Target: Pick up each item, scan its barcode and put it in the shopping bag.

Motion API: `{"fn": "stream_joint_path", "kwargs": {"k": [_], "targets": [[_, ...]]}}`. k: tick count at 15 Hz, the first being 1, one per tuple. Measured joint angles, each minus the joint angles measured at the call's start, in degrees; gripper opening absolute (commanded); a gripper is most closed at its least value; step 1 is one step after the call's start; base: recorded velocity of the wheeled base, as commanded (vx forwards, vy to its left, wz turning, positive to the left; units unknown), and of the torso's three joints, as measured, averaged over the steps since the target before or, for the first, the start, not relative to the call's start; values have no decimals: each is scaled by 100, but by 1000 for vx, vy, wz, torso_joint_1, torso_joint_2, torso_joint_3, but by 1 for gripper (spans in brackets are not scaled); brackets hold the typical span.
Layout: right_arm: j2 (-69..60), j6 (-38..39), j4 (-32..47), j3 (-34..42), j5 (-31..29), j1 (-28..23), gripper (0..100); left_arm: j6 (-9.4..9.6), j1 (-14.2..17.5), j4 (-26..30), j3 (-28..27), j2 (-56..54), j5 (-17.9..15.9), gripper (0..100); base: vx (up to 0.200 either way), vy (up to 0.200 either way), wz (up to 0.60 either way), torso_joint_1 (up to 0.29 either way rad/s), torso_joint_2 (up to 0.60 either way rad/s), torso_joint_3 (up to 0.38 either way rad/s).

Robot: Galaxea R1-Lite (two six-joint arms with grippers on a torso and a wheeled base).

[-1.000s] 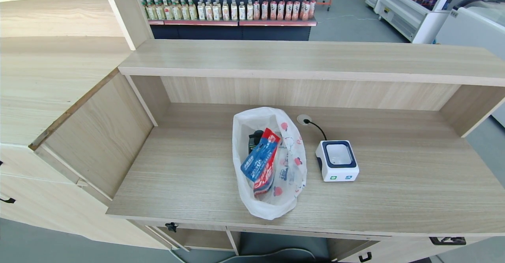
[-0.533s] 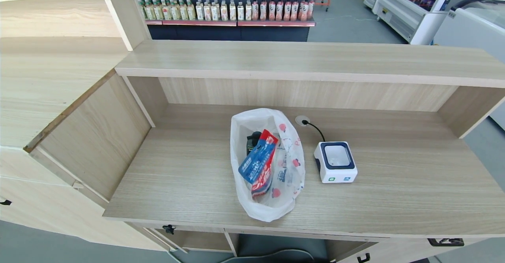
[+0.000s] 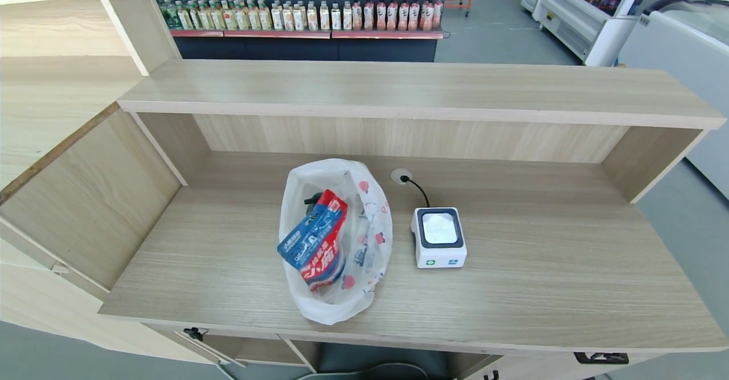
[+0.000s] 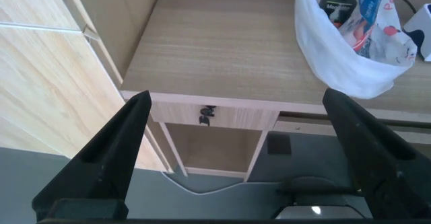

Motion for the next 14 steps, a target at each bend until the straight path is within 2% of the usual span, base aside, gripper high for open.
{"fn": "stream_joint_path", "kwargs": {"k": [1,7,14], "targets": [[0,1,-2,0,-5,0,100,-2,0,-5,0,0,-2,100,0,0,0,0,0,0],[2,-13,2,0,0,0,100,30,-11,1,0,99,-4,100,200,0,0,6,5,2],[7,-76,2,0,4,0,100,6,0,-2,0,11,2,100,0,0,0,0,0,0]]}}
